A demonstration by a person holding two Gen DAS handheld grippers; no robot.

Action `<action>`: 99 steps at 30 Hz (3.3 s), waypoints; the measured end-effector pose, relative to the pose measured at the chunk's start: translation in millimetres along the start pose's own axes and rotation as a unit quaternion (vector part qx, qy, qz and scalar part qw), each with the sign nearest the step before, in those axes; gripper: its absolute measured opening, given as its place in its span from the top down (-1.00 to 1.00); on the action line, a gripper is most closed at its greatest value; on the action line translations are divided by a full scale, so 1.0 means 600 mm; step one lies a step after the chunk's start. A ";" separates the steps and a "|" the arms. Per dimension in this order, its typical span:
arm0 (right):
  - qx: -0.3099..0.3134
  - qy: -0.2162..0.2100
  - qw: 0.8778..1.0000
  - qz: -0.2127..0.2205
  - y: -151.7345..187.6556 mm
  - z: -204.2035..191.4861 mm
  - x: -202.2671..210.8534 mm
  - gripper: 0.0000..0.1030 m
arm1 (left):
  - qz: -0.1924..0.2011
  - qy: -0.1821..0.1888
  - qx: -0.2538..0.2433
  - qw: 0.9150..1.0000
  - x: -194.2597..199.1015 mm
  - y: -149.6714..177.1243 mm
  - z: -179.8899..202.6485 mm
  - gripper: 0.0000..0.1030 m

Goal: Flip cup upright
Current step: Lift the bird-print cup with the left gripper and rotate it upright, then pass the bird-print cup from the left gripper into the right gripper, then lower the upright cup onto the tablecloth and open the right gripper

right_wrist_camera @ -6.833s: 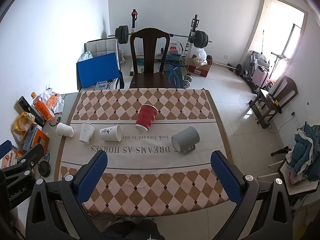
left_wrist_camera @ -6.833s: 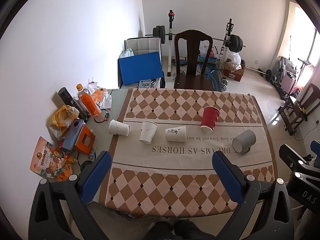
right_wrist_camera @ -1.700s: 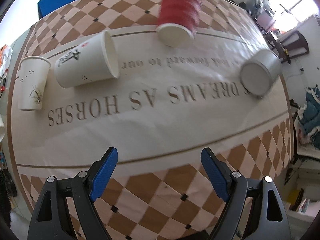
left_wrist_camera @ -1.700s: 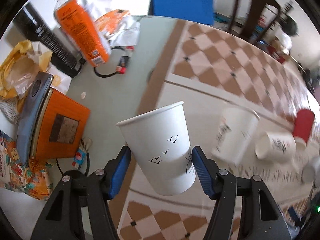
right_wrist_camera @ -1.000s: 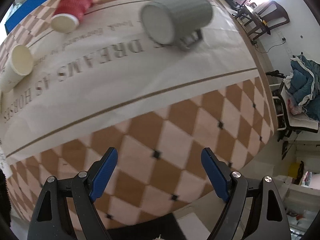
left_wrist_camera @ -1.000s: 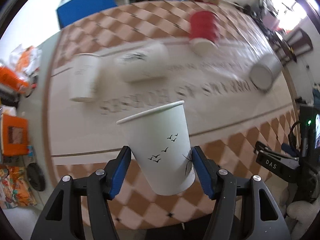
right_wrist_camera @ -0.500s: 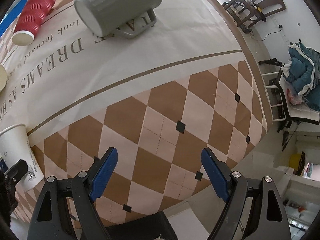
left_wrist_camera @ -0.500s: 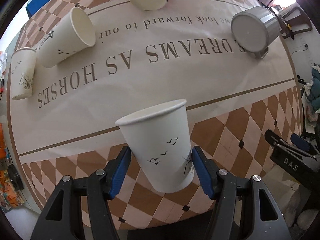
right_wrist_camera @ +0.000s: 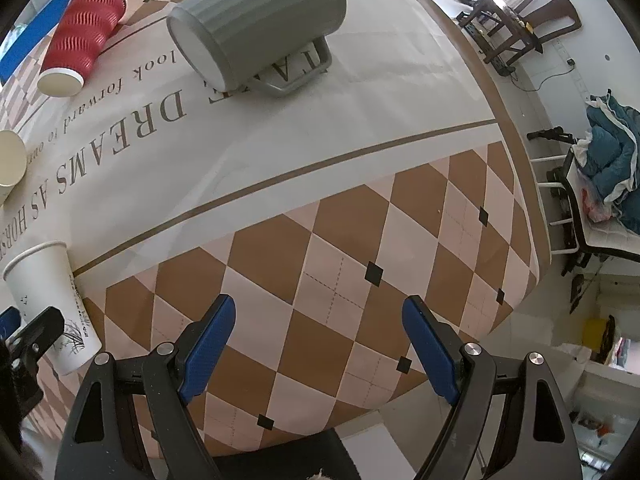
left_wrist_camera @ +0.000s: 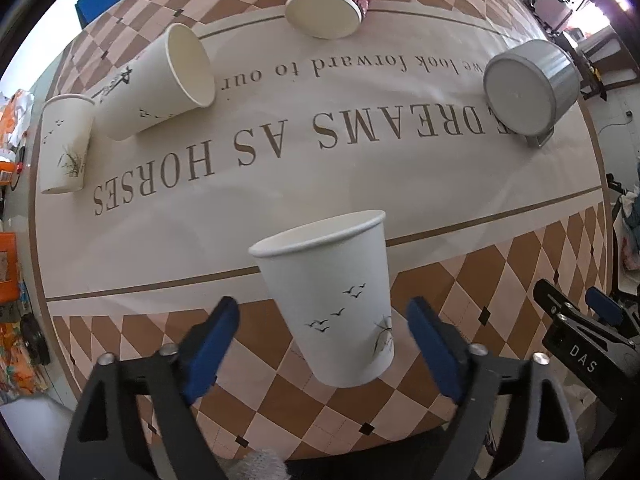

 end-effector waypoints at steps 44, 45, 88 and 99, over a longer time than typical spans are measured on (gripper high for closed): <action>0.190 -0.139 0.972 -0.005 0.018 -0.256 0.174 -0.52 | 0.085 -0.087 0.131 0.984 0.096 0.091 -0.265 -1.00; 0.194 -0.140 0.971 -0.009 0.017 -0.263 0.173 -0.44 | 0.084 -0.084 0.133 0.984 0.093 0.092 -0.268 -1.00; 0.036 -0.163 0.933 0.320 -0.068 -0.300 0.215 -0.14 | 0.070 -0.056 0.132 0.987 0.040 0.046 -0.323 -1.00; 0.021 -0.151 0.914 0.377 0.002 -0.307 0.189 -0.15 | 0.070 -0.073 0.104 0.989 0.025 0.049 -0.298 -1.00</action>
Point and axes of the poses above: each gripper's, at about its wrist camera, not at the fingertips, and x roughly against the way its jaws point, z to its right, y to its underside, the point moved 7 cm from there along -x, roughly the way its jaws point, and after that the axes turned 14 degrees about y, right-handed, at the moved point
